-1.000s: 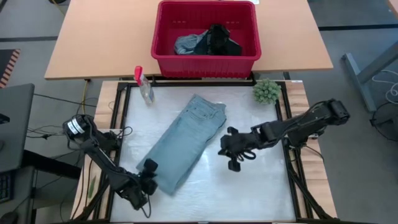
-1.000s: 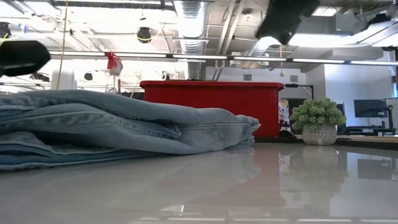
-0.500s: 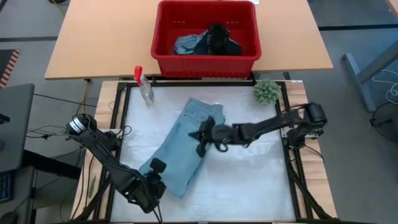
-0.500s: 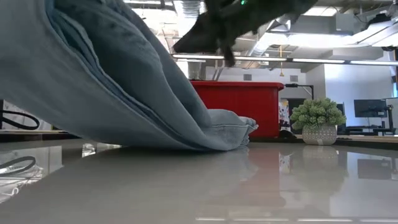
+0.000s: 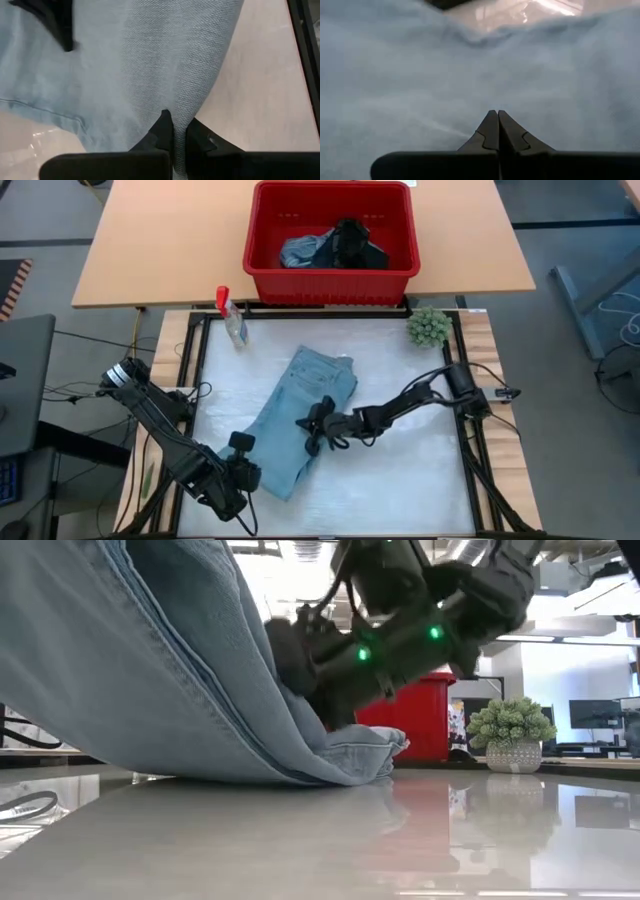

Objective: Fold Laundry from Bin
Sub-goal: Fold the blue pants from the red laundry bin

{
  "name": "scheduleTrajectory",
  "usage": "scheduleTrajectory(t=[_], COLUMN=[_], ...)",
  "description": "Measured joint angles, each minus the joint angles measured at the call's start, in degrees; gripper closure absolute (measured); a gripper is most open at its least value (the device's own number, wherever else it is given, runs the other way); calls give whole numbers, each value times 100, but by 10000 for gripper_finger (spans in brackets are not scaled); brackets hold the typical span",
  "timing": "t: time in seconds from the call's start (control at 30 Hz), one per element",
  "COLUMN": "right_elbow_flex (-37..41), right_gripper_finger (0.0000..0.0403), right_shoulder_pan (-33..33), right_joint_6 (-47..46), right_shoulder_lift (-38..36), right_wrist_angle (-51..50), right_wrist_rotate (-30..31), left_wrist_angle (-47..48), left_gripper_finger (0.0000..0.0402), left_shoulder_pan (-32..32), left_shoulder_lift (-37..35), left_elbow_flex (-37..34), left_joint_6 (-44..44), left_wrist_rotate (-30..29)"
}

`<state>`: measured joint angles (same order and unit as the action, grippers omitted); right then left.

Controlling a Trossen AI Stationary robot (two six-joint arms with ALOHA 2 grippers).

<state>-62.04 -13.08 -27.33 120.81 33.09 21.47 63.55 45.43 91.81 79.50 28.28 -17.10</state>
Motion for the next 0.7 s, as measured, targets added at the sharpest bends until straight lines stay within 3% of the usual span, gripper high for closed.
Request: scheduleTrajectory(t=[0.13, 0.3, 0.43, 0.53, 0.7], right_elbow_flex=[0, 6, -24, -7, 2], right_gripper_finger=[384, 384, 384, 384, 384], right_shoulder_pan=[-105, -161, -247, -198, -136], right_joint_6=[-9, -28, 33, 5, -752], right_shoulder_lift=[87, -676, -1171, -860, -121], right_wrist_angle=[-38, -499, -648, -737, -754], right_wrist_rotate=[-4, -46, 502, 649, 308], left_wrist_angle=[-4, -2, -6, -7, -19], left_gripper_finger=[399, 399, 399, 399, 397], left_shoulder_pan=[0, -2, -2, -8, -115], left_shoulder_lift=[0, 0, 0, 0, 0], left_elbow_flex=[0, 0, 0, 0, 0], left_joint_6=[2, 8, -4, -74, -209], left_wrist_rotate=[-12, 15, -6, -8, -2])
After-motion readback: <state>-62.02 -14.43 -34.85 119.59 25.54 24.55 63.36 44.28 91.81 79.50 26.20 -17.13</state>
